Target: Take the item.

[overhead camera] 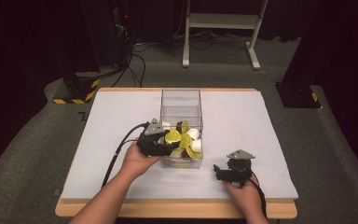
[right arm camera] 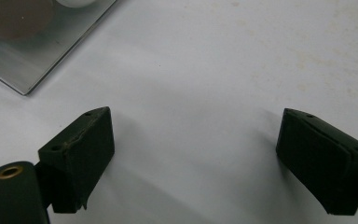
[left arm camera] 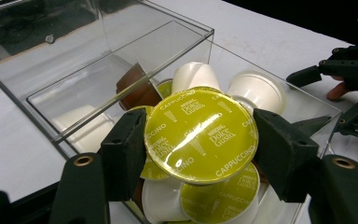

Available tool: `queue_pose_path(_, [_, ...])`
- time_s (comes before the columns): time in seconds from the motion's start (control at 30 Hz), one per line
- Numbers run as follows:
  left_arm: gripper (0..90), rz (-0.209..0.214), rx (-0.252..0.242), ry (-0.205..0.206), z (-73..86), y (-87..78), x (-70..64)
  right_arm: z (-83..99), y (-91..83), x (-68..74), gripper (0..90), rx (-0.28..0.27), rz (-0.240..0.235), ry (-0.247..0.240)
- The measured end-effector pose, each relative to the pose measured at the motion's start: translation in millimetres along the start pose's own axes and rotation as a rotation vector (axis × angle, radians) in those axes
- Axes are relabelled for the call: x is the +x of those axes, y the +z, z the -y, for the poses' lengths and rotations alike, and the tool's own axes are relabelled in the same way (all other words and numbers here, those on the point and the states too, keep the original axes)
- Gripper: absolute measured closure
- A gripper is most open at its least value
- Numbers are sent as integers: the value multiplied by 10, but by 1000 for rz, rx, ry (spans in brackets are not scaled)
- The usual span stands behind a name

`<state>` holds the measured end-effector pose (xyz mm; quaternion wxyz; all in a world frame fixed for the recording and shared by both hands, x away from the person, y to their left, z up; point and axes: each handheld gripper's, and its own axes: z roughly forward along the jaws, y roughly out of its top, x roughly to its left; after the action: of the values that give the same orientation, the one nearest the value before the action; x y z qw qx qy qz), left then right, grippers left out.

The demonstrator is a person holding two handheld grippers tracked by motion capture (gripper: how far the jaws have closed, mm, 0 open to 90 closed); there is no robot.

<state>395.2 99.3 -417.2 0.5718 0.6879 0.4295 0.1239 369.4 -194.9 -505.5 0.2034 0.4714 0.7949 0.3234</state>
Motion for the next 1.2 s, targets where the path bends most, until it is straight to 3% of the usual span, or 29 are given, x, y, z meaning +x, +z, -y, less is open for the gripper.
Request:
queue_pose_path(0.77, [377, -25, -42, -24, -69, -235, 173, 0, 0, 0, 112, 0, 0, 0])
queue_pose_path(1.2, [377, -71, -68, -41, -112, -426, 406, 1, -1, 1, 112, 0, 0, 0])
